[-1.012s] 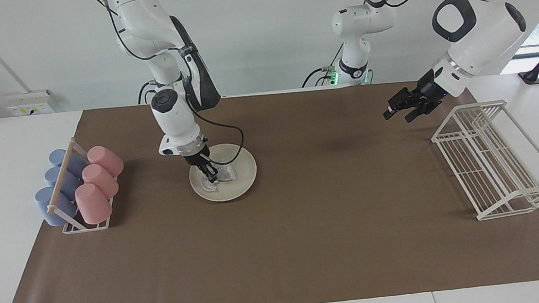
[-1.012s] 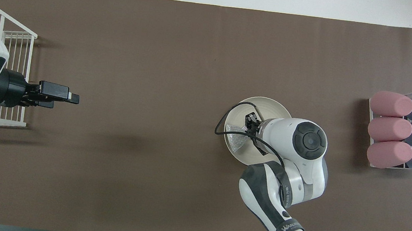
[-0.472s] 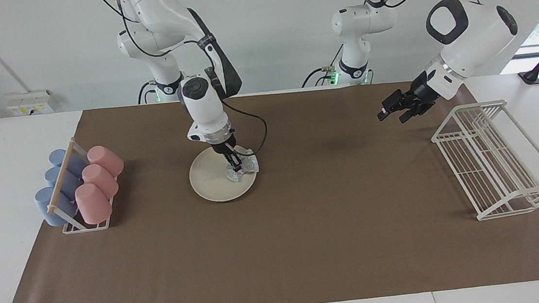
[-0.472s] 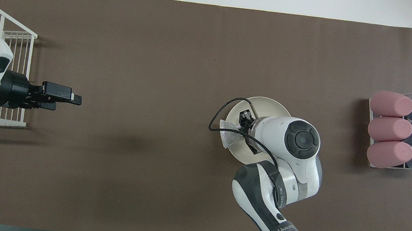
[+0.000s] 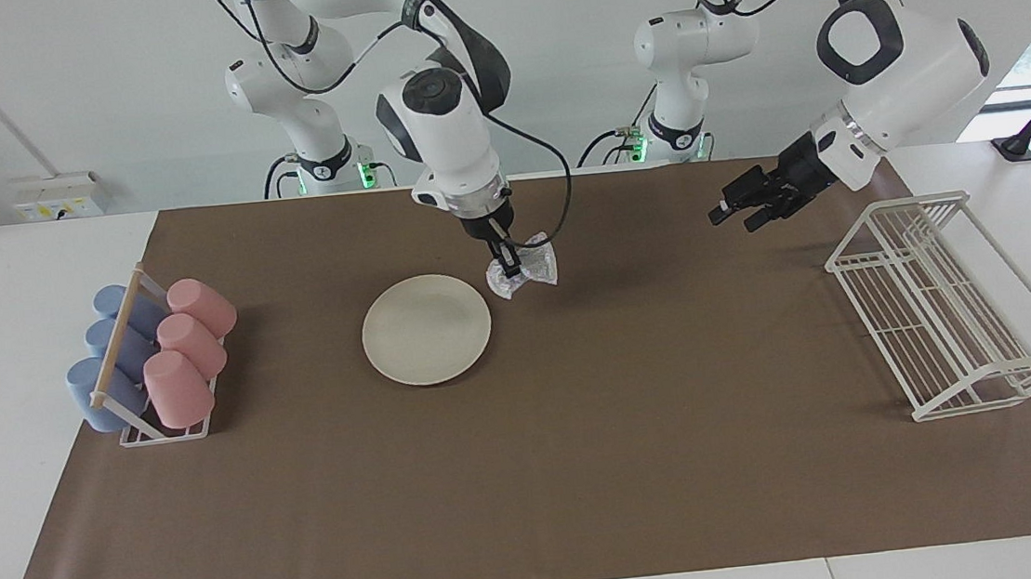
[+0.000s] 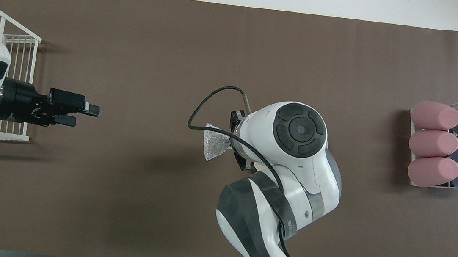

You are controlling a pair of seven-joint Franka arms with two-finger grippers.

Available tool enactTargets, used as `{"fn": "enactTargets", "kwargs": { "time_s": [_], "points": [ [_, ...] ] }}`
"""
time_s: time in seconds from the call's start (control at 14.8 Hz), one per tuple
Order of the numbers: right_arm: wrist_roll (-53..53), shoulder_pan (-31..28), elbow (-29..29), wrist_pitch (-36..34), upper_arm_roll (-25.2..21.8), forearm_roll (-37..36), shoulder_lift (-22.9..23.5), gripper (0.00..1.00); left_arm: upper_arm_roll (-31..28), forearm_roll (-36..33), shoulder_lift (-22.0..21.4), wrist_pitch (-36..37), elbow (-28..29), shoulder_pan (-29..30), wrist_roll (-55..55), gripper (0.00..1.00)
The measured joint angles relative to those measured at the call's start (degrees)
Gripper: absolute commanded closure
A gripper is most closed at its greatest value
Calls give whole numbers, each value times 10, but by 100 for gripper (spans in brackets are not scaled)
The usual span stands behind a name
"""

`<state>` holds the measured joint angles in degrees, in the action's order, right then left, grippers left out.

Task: Wipe plate with sponge
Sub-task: 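Bring the cloth back with the right gripper while the left gripper reaches out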

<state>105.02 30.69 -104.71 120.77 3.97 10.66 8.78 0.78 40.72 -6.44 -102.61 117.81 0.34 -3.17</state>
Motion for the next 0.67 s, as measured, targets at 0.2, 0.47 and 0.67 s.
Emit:
{"fn": "enactTargets", "kwargs": {
  "time_s": [0.2, 0.47, 0.67],
  "points": [
    [78, 31, 74, -72, 0, -26, 3, 100, 2, 109, -16, 13, 28, -1, -10, 0],
    [157, 67, 153, -136, 0, -43, 14, 100, 5, 244, -34, 33, 86, -1, -91, 0],
    [180, 82, 163, -138, 0, -48, 24, 100, 6, 303, -34, 61, 106, -4, -127, 0]
  ]
}}
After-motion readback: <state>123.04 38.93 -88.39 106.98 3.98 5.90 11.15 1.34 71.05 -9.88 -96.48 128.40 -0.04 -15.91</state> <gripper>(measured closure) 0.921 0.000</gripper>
